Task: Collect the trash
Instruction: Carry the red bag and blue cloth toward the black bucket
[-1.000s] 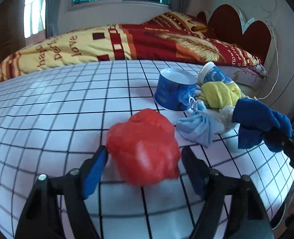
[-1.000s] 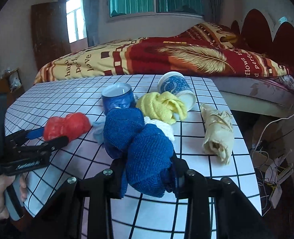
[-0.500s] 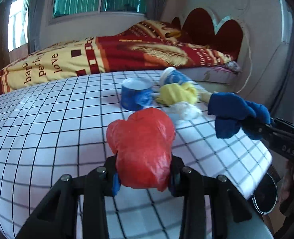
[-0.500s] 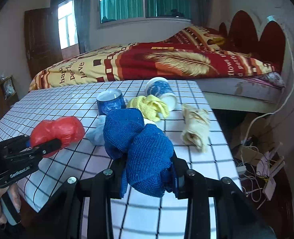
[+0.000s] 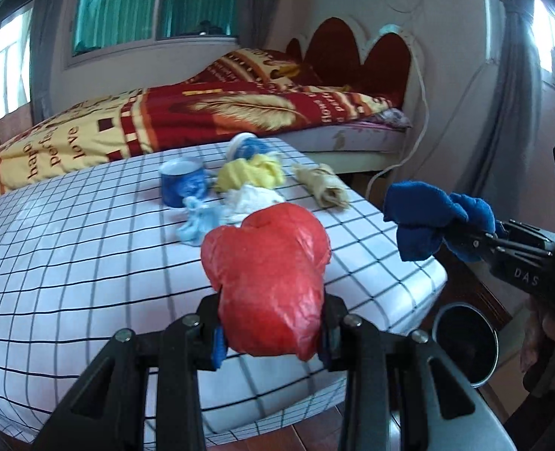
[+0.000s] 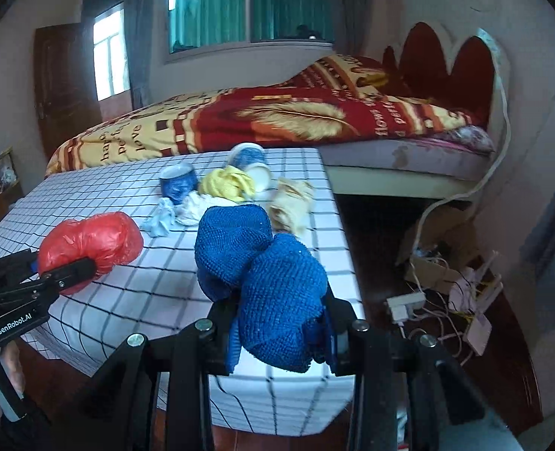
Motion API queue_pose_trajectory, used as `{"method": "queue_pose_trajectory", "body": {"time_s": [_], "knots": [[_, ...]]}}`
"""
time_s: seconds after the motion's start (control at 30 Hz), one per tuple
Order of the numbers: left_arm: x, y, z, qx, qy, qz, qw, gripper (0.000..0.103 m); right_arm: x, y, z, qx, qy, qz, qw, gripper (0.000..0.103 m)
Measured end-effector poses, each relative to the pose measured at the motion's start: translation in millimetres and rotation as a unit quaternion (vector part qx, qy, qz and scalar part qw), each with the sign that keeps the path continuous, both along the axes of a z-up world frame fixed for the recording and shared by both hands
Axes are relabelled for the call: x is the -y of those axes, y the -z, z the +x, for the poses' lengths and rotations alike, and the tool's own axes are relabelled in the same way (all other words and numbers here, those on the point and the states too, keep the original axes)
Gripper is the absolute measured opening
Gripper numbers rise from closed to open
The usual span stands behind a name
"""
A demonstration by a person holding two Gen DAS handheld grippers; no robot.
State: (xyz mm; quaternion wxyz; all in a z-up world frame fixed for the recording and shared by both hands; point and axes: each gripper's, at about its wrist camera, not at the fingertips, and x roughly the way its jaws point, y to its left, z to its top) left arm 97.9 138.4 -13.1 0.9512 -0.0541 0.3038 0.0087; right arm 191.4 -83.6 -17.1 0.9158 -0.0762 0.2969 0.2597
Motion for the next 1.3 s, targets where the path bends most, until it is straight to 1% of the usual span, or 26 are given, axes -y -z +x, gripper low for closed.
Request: {"method": "queue_pose_trajectory", "body": {"time_s": [0.2,0.47,0.57,0.87,1.13,1.3], "knots": [[41,4,8,-0.001,0.035,0.004,0.9994,0.037,45,9,-4,-0.010,0.037,0.009,0.999,0.036],[89,6,22,-0.005,0.086,0.011,0.9962,0.037,93,9,-3,-0.013,0.078,0.019,0.997,0.036],[104,5,24,-0.004,0.100,0.017,0.9949,0.037,104,9,-4,-0.013,0.087,0.021,0.996,0.036],[126,6,25,-0.007,0.122,0.019,0.9923,0.037,118,14,-7,-0.015,0.099,0.014,0.995,0.036],[149,10,30,-0.014,0.146,0.020,0.9890,0.037,144,18,-8,-0.019,0.125,0.013,0.992,0.036],[168,16,34,-0.021,0.166,0.021,0.9858,0.037,167,27,-7,-0.031,0.148,0.011,0.988,0.036]]}}
